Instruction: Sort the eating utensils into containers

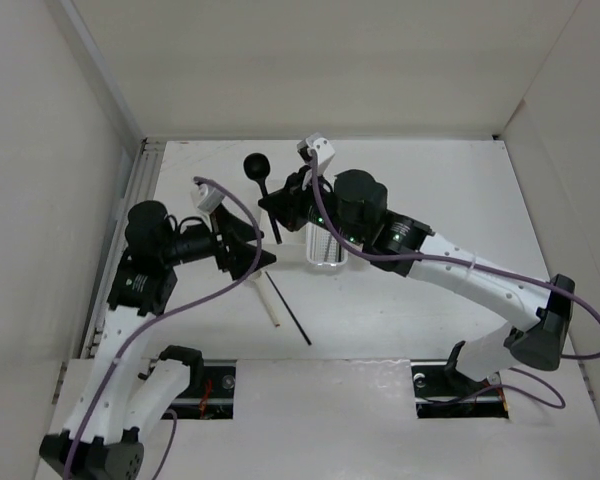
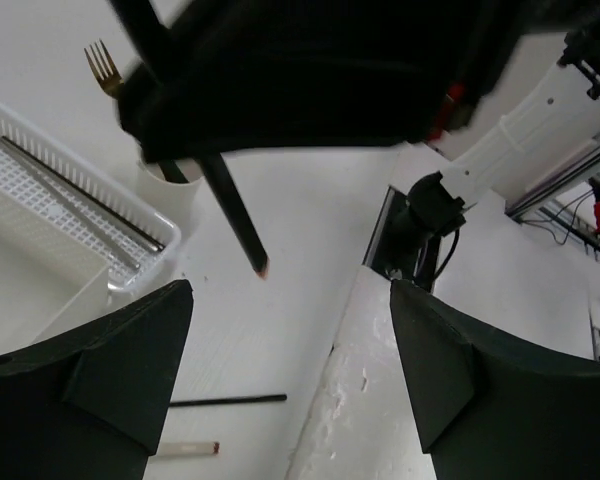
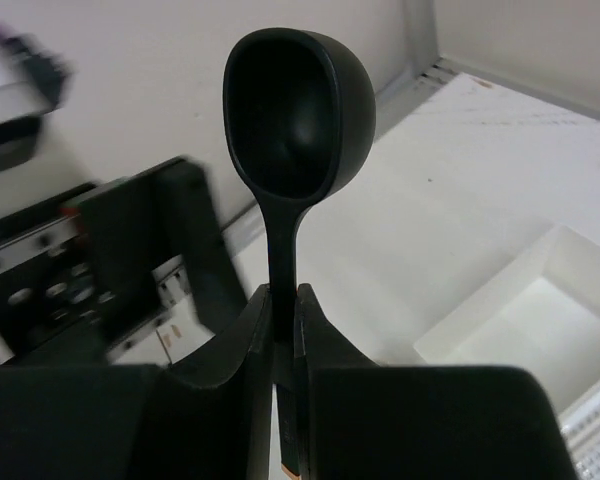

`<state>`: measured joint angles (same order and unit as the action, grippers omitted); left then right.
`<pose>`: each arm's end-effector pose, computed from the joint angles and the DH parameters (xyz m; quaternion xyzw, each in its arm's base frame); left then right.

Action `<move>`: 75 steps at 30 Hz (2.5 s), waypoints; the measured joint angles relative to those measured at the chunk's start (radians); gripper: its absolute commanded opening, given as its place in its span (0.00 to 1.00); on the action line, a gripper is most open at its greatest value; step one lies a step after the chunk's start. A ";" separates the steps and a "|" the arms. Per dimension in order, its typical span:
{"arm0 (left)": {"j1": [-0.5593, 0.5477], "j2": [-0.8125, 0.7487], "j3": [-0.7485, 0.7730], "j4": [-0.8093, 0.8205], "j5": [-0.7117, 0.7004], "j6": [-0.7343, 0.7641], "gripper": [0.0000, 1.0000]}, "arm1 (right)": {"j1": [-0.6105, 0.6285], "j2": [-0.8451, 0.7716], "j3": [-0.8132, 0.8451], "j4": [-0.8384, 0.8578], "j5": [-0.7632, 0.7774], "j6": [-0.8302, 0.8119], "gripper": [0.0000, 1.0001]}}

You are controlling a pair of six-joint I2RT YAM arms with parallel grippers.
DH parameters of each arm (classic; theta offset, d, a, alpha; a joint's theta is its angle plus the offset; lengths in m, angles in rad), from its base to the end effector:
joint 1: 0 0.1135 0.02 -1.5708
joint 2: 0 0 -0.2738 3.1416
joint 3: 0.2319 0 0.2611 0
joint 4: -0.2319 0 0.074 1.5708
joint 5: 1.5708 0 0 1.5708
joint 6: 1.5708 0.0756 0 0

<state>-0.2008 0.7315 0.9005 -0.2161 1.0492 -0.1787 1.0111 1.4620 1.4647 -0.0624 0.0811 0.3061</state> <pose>0.1517 -0.0978 0.3930 0.3526 0.6224 -0.4686 0.5184 0.2140 0.3300 0.4375 -0.2250 0.6922 0.3960 0.5599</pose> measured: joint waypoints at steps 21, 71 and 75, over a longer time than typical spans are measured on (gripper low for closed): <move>-0.005 0.197 -0.031 0.487 0.033 -0.327 0.00 | 0.002 -0.029 -0.088 0.190 -0.080 0.022 0.09; -0.099 0.966 0.338 0.006 -0.617 -0.080 0.56 | -0.018 -0.127 -0.140 -0.262 0.439 -0.011 1.00; -0.099 0.964 0.399 -0.054 -0.636 -0.071 0.56 | -0.018 -0.127 -0.139 -0.276 0.437 -0.015 0.98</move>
<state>-0.3000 1.6955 1.2999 -0.2699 0.4133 -0.2497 0.9936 1.3354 1.3254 -0.3382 0.5179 0.2909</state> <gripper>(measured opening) 0.561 0.998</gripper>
